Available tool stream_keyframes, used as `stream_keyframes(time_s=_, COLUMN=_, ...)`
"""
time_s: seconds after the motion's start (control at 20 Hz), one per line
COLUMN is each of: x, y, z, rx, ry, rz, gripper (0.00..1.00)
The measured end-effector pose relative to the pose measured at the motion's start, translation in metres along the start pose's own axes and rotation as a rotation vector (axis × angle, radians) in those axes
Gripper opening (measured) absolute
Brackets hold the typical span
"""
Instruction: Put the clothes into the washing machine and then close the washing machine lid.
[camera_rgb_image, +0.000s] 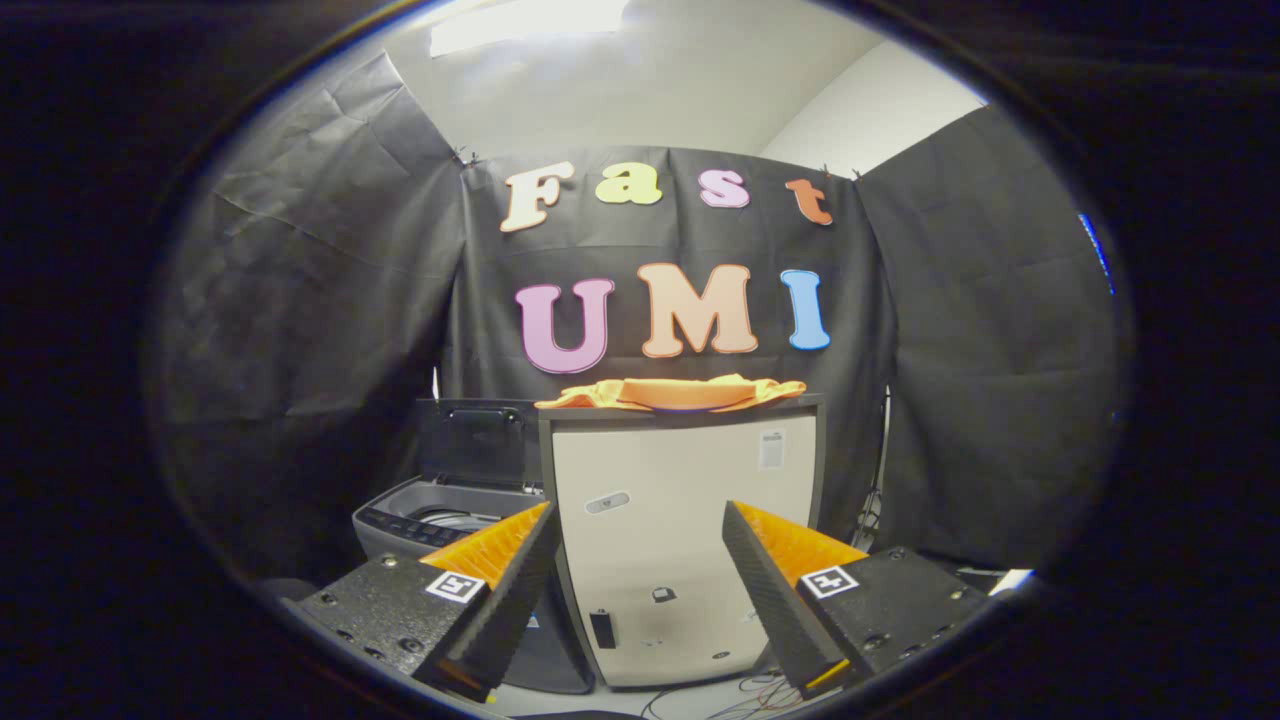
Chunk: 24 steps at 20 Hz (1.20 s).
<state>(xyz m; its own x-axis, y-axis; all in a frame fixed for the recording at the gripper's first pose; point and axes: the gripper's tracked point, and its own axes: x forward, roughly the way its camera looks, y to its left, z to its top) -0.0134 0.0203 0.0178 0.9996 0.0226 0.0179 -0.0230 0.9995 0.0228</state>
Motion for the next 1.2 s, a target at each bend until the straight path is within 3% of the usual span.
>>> stream_keyframes(time_s=0.6, x=0.016, y=0.002, z=0.012, rx=0.045, ry=0.014, rz=-0.032, gripper=0.99)
stream_keyframes(time_s=1.0, x=0.083, y=0.011, z=0.065, rx=0.083, ry=0.013, rz=-0.022, gripper=0.96)
stream_keyframes(time_s=1.2, x=0.130, y=-0.001, z=0.088, rx=0.003, ry=0.045, rz=-0.064, gripper=0.96)
